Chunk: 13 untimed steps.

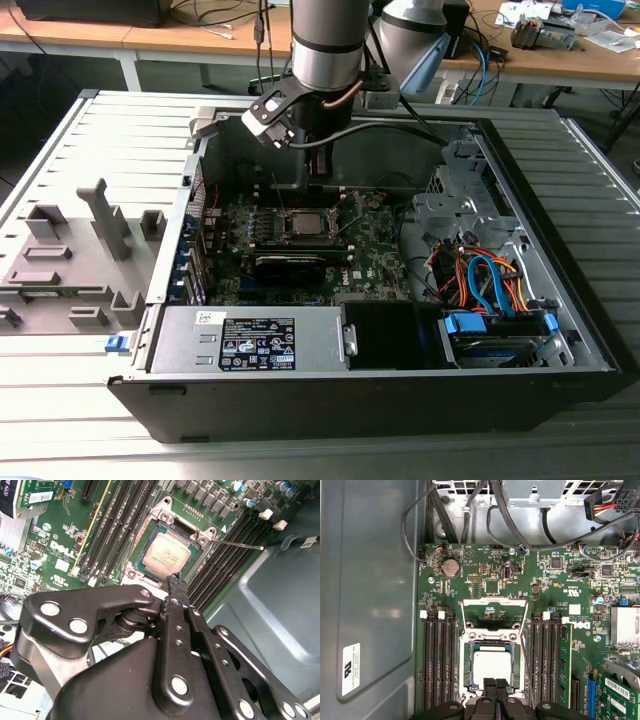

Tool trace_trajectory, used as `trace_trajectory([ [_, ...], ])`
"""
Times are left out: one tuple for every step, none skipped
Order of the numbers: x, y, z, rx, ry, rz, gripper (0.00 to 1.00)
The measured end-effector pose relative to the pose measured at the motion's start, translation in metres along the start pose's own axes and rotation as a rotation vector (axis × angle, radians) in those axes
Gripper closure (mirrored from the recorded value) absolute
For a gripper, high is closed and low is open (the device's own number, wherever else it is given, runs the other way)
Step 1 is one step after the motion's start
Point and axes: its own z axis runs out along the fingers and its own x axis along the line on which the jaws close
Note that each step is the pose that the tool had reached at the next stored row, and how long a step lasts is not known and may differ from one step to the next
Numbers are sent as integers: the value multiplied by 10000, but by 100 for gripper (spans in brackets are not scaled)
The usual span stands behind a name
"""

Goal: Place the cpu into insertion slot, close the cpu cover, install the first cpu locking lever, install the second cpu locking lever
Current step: 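Place the cpu into insertion slot, then close the cpu cover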

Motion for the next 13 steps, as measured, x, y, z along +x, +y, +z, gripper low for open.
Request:
trace_trajectory([
  [0,0,0,-1,3,0,89],
  [0,0,0,-1,6,0,89],
  [0,0,0,0,7,0,89],
  [0,0,0,0,9,0,89],
  [-2,0,0,0,10,-1,89],
  [-8,0,-1,0,9,-2,89],
  [-12,0,-1,0,9,-1,89],
  [-17,-1,-1,0,9,0,89],
  [-24,0,-1,0,10,-1,89],
  [-28,-1,-1,0,11,0,89],
  [-35,-1,-1,0,10,0,89],
  [-41,-1,-1,0,10,0,89],
  [-51,-1,-1,0,10,0,89],
])
